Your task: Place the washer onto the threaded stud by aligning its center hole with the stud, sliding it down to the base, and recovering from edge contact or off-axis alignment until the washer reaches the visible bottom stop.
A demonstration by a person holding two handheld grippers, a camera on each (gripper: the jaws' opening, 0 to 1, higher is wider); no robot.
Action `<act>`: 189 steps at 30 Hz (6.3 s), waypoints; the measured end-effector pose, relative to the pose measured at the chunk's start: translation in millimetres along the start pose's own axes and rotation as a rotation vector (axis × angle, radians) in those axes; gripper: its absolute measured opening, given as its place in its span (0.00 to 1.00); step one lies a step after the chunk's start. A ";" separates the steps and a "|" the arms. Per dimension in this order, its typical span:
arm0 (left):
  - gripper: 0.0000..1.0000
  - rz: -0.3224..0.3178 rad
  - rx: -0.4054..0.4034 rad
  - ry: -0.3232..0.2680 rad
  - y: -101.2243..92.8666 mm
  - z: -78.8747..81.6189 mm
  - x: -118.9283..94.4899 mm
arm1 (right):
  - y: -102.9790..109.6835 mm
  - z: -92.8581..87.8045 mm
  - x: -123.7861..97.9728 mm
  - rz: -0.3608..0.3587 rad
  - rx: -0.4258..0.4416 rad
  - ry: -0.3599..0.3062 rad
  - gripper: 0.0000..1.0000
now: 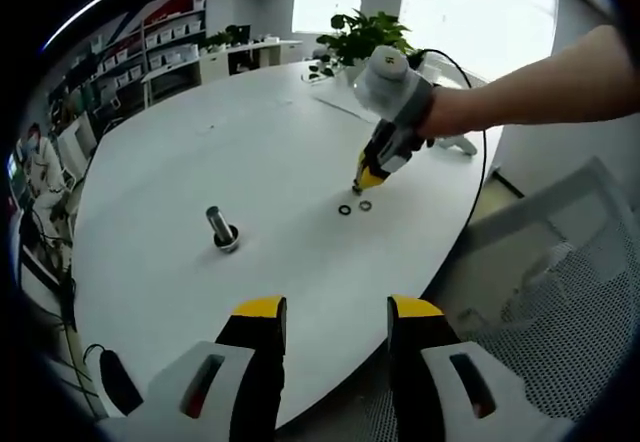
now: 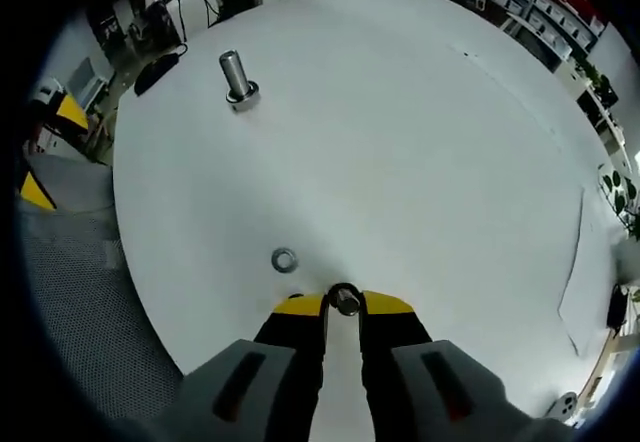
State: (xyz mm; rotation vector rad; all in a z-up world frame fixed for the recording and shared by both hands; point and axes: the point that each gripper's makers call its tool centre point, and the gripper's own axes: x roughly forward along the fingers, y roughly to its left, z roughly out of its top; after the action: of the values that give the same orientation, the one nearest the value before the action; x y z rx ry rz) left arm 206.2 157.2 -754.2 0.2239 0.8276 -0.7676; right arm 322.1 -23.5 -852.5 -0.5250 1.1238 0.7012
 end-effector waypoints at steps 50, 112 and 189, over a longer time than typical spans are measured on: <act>0.38 -0.013 0.033 0.012 -5.5 -1.6 0.4 | 31.9 -15.7 8.8 0.039 0.037 0.041 0.22; 0.37 -0.008 0.043 -0.016 -5.8 5.4 -2.8 | 38.2 -28.6 2.3 -0.073 0.017 0.020 0.14; 0.37 0.012 0.049 0.024 -2.3 -2.8 1.1 | -0.9 17.6 -45.1 -0.064 -0.029 -0.095 0.14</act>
State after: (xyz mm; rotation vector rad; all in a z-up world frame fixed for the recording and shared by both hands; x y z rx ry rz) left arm 203.4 156.2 -756.6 0.2820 0.8304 -0.7757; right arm 322.0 -22.6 -804.1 -0.5443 1.0051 0.6813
